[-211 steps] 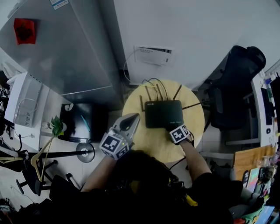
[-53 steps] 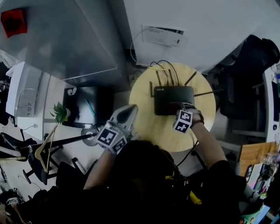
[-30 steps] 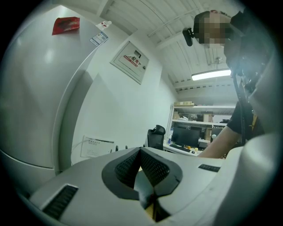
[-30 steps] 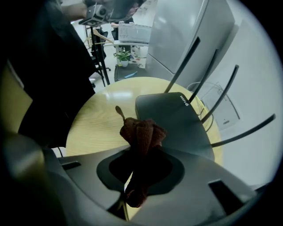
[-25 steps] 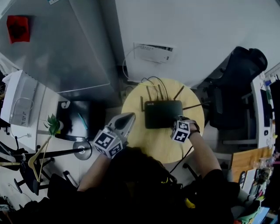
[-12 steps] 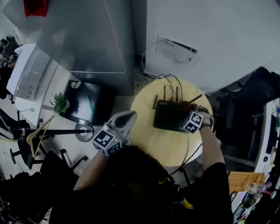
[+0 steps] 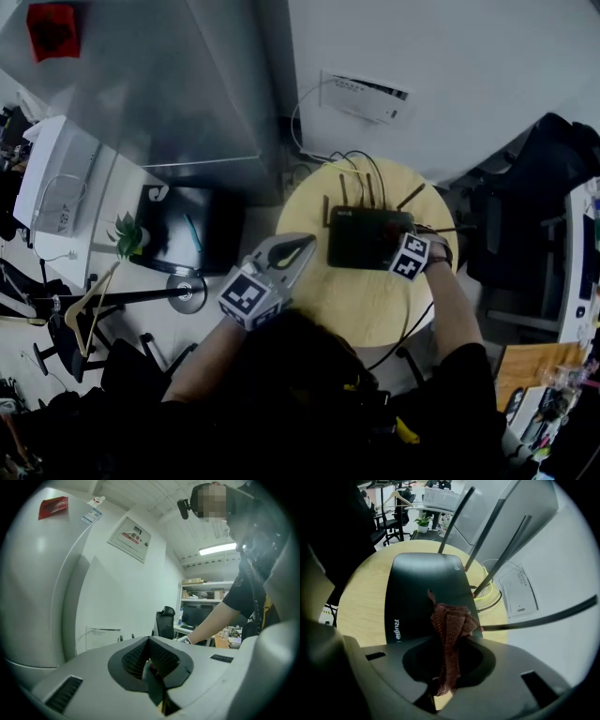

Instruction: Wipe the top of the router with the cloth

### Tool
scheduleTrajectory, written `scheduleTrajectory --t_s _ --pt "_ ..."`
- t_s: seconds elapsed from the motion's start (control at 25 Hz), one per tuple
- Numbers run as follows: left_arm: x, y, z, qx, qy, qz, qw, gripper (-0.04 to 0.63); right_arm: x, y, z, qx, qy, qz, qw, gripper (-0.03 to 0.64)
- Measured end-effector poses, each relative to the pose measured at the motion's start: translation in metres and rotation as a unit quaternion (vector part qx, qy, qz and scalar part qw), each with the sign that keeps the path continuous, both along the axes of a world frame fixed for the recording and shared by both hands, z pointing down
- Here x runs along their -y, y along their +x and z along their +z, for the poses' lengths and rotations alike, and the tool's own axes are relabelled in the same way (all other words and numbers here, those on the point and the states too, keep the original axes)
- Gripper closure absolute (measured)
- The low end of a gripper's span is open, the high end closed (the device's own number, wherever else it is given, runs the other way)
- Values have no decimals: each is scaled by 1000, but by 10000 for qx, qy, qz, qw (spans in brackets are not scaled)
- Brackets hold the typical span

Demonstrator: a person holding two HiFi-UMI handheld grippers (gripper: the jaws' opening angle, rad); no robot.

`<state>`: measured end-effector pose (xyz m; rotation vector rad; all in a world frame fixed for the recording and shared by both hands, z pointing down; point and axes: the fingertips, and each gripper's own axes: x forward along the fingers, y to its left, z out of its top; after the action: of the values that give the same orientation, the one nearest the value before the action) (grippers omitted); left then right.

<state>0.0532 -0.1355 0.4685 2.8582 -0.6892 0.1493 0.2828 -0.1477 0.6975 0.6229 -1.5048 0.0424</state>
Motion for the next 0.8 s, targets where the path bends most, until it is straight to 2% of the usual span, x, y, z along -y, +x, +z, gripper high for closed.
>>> scheduleTrajectory --t_s 0.2,0.56,0.8 --pt "-10 26 -14 -184 138 364 9991 603 -29 -4 1 244 22 216 9995 551" --pt "-28 33 -29 -497 218 483 9974 603 -73 -22 3 325 0 412 9986 551" --pt "-43 31 -28 -521 198 446 9974 603 -85 -33 1 485 55 604 9970 551"
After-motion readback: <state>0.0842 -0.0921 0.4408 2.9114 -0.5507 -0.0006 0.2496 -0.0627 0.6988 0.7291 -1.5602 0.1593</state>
